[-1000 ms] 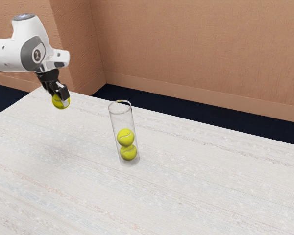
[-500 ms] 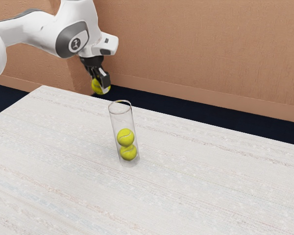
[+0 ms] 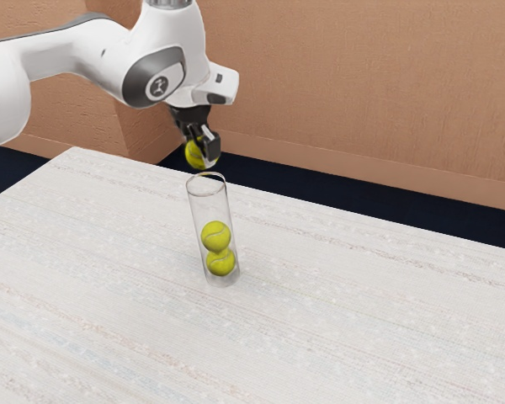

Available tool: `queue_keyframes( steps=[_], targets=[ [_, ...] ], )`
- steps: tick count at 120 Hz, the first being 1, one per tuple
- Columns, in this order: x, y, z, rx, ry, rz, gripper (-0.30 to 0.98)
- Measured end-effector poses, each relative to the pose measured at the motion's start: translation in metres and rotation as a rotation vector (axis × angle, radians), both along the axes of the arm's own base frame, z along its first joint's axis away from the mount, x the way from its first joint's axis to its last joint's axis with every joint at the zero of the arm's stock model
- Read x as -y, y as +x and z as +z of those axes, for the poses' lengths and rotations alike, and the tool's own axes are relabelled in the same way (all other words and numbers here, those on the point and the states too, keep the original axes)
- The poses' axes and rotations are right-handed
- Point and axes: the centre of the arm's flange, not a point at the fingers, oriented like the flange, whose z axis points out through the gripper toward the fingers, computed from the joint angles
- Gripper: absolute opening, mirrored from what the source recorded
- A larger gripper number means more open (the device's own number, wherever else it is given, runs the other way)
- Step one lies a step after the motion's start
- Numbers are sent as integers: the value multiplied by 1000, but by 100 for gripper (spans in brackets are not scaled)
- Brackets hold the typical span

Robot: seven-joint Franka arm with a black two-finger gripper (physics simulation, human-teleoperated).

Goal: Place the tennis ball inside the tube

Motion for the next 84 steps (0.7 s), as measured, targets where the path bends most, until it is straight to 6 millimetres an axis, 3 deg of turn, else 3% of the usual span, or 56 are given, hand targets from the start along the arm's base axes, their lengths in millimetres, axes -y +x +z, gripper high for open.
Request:
queue_keyframes(
  steps=[28,48,57,63,76,84],
  targets=[
    [-14,0,-6,-17,-39,58,51],
    [-8,-1,-7,-21,-43,53,61],
    [-17,-2,-4,-23,-56,74,63],
    [-52,-5,3,-34,-101,148,64],
    [-187,-36,36,-37,-158,382,66],
    [-234,-63,66,-37,-154,474,67]
  ],
)
